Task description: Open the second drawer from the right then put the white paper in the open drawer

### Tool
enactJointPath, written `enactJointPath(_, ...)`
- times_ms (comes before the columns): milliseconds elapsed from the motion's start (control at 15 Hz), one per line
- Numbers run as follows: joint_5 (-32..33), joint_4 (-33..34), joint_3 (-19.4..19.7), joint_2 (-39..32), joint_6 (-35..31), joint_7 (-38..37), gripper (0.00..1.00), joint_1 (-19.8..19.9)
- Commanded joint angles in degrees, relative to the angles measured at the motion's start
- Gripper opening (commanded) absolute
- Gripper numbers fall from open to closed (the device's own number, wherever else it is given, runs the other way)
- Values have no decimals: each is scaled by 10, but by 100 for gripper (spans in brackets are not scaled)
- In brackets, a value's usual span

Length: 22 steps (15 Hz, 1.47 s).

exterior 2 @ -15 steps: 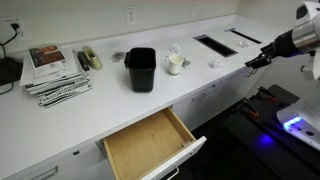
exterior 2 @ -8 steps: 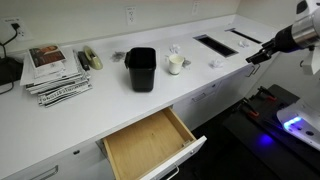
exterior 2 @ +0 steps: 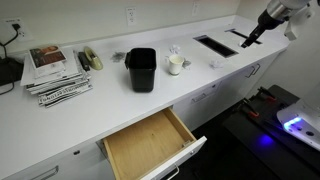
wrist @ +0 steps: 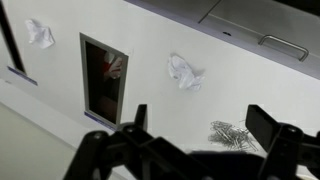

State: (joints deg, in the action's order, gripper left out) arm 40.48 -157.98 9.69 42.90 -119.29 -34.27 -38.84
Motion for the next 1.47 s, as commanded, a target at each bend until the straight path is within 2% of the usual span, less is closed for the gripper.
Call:
enactJointPath(0,-26,32,118,-59,-64,136,100,-17)
enactJointPath(133,-51,36,179,-81,-104,206,100,-41)
enactJointPath(200,-134,25,101,-115,-157,272,100,50)
enactJointPath(267,-138,7,61,-84,-144,259,100,91)
enactJointPath(333,-174,8,40,-95,-155,289,100,115)
enactJointPath(467,-191,6,-3,-96,-154,300,100,160)
enactJointPath(667,-192,6,-22,-97,-152,297,100,167)
enactJointPath(733,-200,15,-23,-119,-159,304,100,178)
enactJointPath(933,-235,31,-49,-160,-182,367,100,232)
enactJointPath(1400,-317,75,-48,-296,-257,541,100,270)
